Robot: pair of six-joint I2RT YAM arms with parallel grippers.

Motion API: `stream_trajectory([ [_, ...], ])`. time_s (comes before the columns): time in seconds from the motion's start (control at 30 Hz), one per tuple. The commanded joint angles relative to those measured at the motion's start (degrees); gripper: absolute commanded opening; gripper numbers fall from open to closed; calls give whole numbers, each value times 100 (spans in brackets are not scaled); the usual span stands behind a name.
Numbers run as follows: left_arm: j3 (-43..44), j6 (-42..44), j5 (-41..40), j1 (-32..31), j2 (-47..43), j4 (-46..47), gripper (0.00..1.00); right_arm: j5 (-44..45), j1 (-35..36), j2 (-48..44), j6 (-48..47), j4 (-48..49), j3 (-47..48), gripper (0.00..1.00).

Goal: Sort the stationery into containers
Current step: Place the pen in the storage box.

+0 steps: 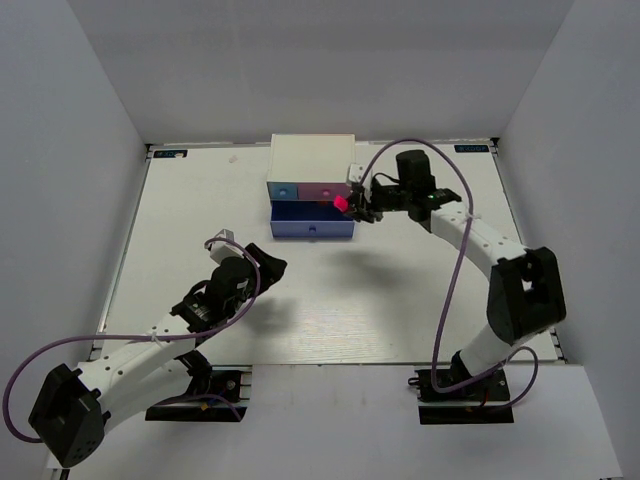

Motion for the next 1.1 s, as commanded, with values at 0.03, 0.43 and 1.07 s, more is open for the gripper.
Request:
stream_trajectory([
  [0.03, 40, -4, 29, -27, -24, -89, 77, -9, 348, 533, -823, 872, 693, 11],
  [0.43, -12, -109, -129, -27, -287, -441, 77, 739, 701, 1686, -1579, 1216, 1240, 26],
  [1.07, -22, -215, -235, -27, -358, -626, 77, 405, 692, 1133, -877, 1199, 809, 34],
])
